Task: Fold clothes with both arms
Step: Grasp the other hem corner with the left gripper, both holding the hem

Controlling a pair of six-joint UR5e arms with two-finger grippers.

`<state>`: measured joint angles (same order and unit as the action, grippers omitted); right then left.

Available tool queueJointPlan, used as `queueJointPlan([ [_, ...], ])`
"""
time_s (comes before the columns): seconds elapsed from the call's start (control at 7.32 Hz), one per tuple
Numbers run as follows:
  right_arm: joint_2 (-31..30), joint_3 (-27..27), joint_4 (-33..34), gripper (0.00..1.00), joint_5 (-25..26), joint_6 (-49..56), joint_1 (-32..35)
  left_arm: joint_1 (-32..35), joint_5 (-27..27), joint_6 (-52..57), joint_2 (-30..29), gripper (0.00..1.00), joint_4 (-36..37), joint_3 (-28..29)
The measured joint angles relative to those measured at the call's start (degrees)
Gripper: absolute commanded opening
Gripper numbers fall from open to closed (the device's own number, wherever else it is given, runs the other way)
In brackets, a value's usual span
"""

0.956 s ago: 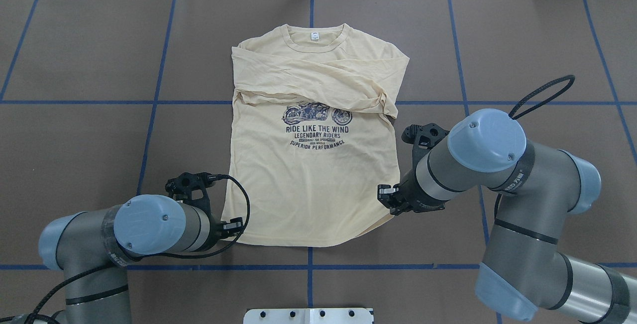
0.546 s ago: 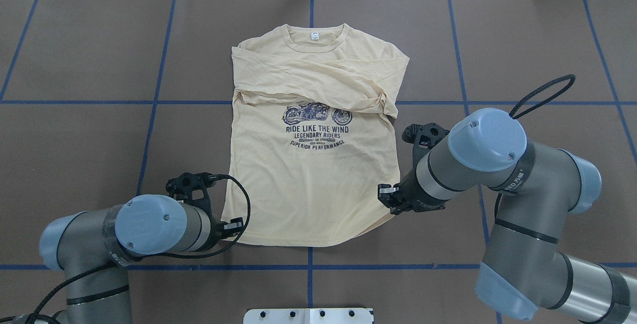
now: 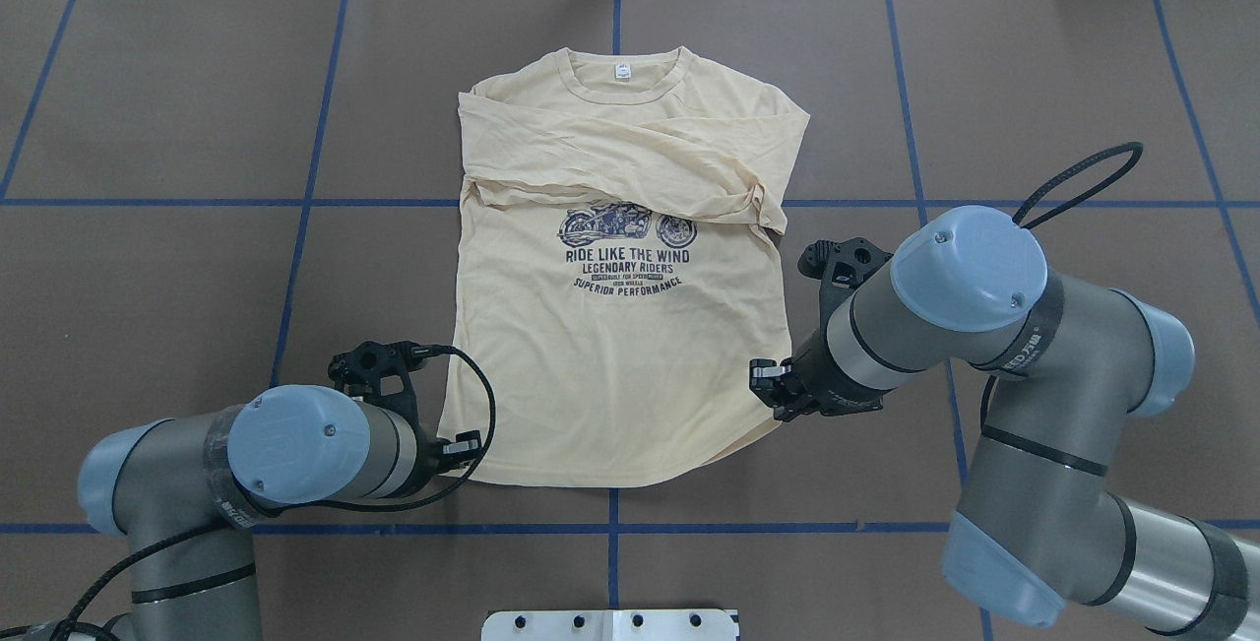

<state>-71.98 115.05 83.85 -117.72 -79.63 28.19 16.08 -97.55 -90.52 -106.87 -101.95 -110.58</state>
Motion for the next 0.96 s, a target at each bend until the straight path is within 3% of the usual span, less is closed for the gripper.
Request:
queueJointPlan([
  [0.27, 0.00, 0.00, 0.00, 0.00, -0.05, 0.00, 0.09, 0.00, 0.01, -0.01, 0.08, 0.46, 0.00, -0.07],
  [0.68, -0.02, 0.00, 0.00, 0.00, -0.06, 0.00, 0.11, -0.03, 0.04, -0.01, 0.12, 0.26, 0.00, -0.08],
  [0.82, -0.06, 0.00, 0.00, 0.00, -0.06, 0.00, 0.18, -0.09, 0.06, -0.01, 0.10, 0.07, 0.00, -0.08],
  [0.96, -0.07, 0.00, 0.00, 0.00, -0.06, 0.00, 0.25, -0.16, 0.06, -0.03, 0.04, 0.00, 0.00, -0.13],
])
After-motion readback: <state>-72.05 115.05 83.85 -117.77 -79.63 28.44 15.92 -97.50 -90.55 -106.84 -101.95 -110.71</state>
